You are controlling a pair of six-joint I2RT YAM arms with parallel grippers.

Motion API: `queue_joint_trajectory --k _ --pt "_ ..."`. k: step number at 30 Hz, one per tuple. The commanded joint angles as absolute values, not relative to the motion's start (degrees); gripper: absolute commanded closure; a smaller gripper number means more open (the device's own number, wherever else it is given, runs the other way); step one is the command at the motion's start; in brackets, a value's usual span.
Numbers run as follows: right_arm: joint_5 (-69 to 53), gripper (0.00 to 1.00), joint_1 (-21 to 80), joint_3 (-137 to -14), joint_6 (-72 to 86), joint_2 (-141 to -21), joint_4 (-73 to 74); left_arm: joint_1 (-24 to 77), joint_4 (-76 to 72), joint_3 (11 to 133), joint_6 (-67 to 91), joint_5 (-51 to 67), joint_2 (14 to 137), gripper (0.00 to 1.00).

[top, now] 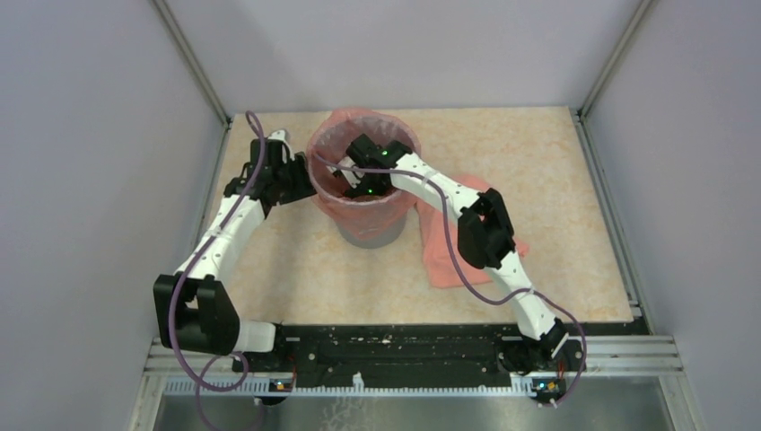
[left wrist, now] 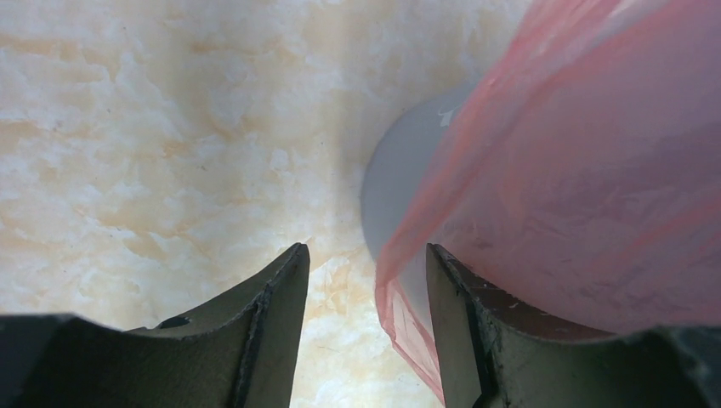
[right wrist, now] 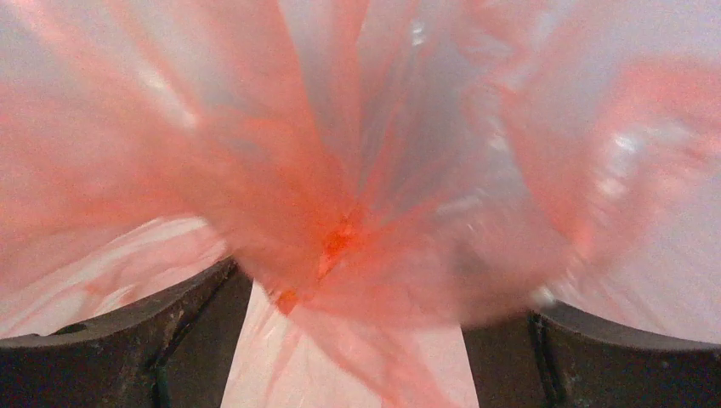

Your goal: Put the trash bags into the trash bin

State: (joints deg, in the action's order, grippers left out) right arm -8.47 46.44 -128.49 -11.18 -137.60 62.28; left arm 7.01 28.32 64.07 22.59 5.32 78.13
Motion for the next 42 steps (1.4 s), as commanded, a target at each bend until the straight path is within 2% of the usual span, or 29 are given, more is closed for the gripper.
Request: queue_joint_trajectory --k 1,11,21,42 --pt "-5.61 0.14 47.13 -136.55 -9.19 -135.23 62.96 6.95 26.56 63.27 22.76 6.17 77.92 0.41" --pt "-4.82 0.13 47.18 -135.63 -6.62 -134.24 61.38 7.01 26.10 63.11 23.12 6.49 78.49 0.42" --pt "-4.16 0.15 47.14 -126.24 -4.58 -127.17 55.70 7.03 25.96 62.84 22.84 5.75 79.22 0.42" --pt "-5.71 0.16 47.48 -125.31 -1.59 -122.77 54.54 7.02 25.44 62.84 22.94 5.86 79.90 0.42"
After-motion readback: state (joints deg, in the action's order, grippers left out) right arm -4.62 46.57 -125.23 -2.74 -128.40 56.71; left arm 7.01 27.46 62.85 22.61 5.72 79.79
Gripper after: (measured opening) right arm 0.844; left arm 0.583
